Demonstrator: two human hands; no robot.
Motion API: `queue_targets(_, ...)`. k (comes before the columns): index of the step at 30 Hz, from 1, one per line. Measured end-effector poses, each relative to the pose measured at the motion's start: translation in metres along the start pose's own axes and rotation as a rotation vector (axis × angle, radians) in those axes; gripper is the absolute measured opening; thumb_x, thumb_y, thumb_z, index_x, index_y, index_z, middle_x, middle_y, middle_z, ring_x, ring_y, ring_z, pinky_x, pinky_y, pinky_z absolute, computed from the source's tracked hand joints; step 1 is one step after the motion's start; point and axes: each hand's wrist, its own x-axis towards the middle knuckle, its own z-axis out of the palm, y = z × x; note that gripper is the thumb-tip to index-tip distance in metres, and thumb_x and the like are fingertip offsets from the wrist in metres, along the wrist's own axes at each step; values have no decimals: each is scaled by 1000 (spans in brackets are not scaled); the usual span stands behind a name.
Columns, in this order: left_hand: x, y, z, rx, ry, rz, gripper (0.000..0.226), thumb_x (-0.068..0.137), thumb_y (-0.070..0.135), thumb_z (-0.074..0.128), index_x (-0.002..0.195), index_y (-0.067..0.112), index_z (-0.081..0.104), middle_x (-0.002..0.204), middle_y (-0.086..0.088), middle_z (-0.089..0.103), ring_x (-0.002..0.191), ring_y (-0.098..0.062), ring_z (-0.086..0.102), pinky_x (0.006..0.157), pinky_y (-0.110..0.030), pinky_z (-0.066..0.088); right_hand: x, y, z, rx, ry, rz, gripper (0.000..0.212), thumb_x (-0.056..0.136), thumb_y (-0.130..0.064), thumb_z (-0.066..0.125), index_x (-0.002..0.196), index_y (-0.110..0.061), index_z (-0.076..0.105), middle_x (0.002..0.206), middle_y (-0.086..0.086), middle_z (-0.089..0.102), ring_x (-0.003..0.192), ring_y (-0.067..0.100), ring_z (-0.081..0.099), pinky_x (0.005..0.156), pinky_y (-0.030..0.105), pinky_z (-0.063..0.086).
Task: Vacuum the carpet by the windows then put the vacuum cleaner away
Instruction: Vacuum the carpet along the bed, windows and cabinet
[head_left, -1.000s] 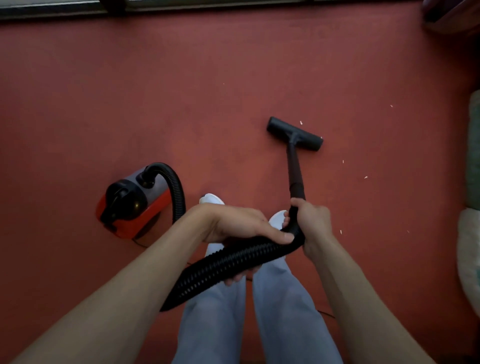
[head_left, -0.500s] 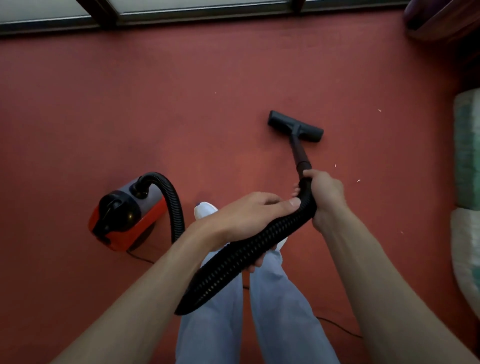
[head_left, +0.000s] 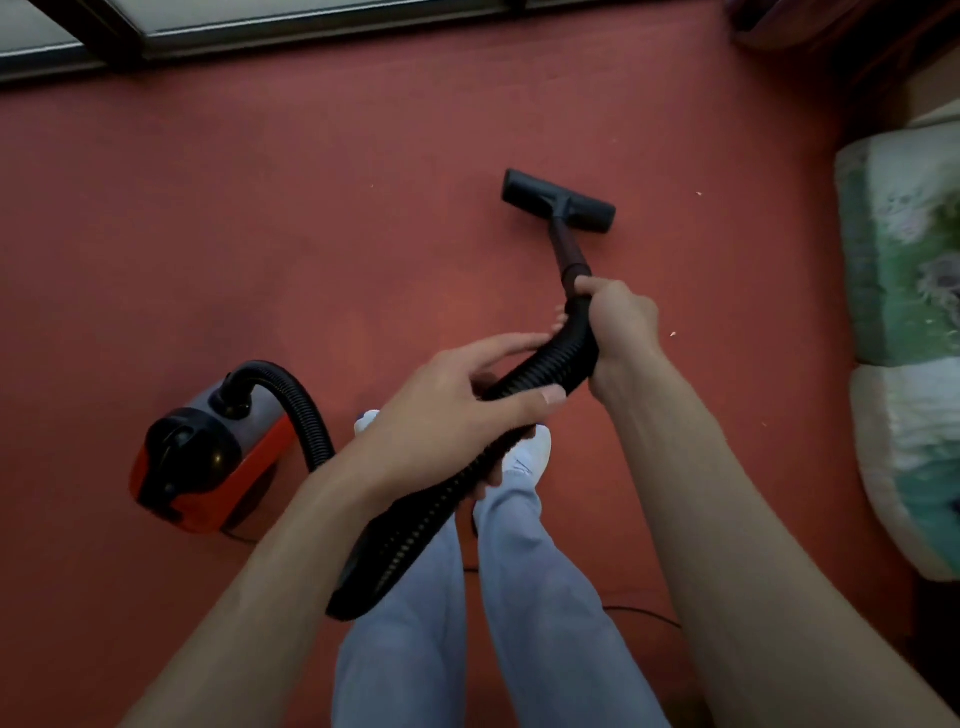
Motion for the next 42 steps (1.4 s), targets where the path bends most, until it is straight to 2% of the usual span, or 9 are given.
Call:
queue_targets(5,-26,-9,7,-90,-183,-156,42,88,25,72,124,44,62,91,-17,70,57,-30,63,55,-37,56,-23,42,-33,-14,26,84,8,91,-5,52,96,-6,59,64,10,51,46,16,46,44,25,43)
queue_targets(9,-17,-18,9,-86,-77,-191,29,93,27,68,121,33,65,93,-24,69,63,-34,68,53,-38,58,-3,64,-24,-13,60,137,10,89,-5,51,96,-2,58,63,11,51,46,20,47,45,26,45)
queue_targets(14,8,-16,18,-65,-3,-163,36,95,26,66,130,32,61,104,-10,72,68,-21,71,61,-27,59,38,44,-12,-61,86,50,25,78,-8,57,102,-5,63,75,15,58,57,25,54,57,34,49)
queue_targets(18,19,-4,28,-105,58,-115,22,97,28,61,118,25,67,98,-7,74,72,-24,71,71,-41,62,45,17,-19,-109,130,-25,17,81,-7,61,96,-1,61,70,15,59,52,25,54,56,34,49)
queue_targets(22,8,7,24,-142,15,-73,23,101,32,54,106,20,73,102,-9,72,76,-20,68,74,-43,59,31,9,-33,-143,128,-32,35,71,-17,61,102,-1,61,83,17,66,61,28,61,62,40,56)
queue_targets(27,7,0,28,-66,38,-117,22,99,31,55,102,18,74,100,-13,73,72,-21,61,67,-40,44,29,35,-36,-134,139,41,20,77,-13,55,93,-3,59,73,16,64,57,28,59,63,45,58)
queue_targets(31,31,-9,36,-116,129,-152,14,96,23,63,104,19,73,77,1,74,64,-14,67,71,-41,56,63,37,-25,-143,173,5,25,67,-16,52,88,-13,63,88,15,67,71,31,62,76,51,58)
queue_targets(36,58,3,50,-189,123,-103,20,94,14,64,113,17,71,95,-2,73,69,-14,65,62,-29,56,88,-3,-30,-244,227,-111,36,69,-23,57,99,-8,68,99,18,72,86,37,70,77,52,60)
queue_targets(42,50,34,36,-24,-68,-65,14,94,25,65,103,23,76,99,-10,74,76,-20,66,67,-38,54,44,-12,-59,-69,235,-50,17,74,-18,58,87,-7,59,90,18,70,71,31,64,70,46,57)
